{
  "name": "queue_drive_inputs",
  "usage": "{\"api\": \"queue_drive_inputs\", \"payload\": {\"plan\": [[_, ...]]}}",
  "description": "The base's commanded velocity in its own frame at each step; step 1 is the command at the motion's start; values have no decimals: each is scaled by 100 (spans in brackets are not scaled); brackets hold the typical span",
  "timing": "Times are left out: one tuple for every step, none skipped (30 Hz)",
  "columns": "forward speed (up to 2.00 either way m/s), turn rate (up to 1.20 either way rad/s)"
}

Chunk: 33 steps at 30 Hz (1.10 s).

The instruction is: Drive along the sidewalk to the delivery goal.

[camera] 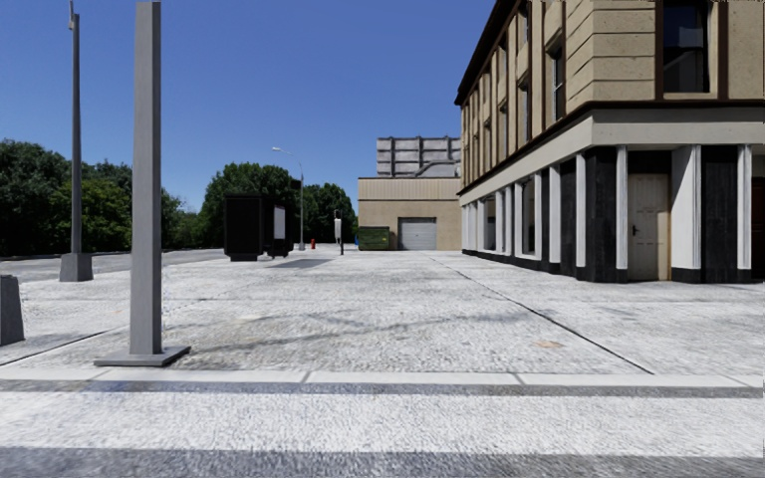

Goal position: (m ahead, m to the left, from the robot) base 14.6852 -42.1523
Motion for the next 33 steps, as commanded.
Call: {"api": "queue_drive_inputs", "payload": {"plan": [[190,0],[190,0],[190,0],[190,0],[190,0],[190,-6],[190,-19],[190,-25],[190,-33],[190,-41],[190,-47],[190,-48],[190,-48],[190,-48],[189,-48],[189,-48],[189,-48],[189,-48],[189,-48],[189,-48],[189,-48],[189,-48],[189,-48],[189,-48],[189,-48],[189,-48],[189,-48],[189,-48],[189,-48],[189,-48],[189,-48],[189,-48],[189,-49]]}}
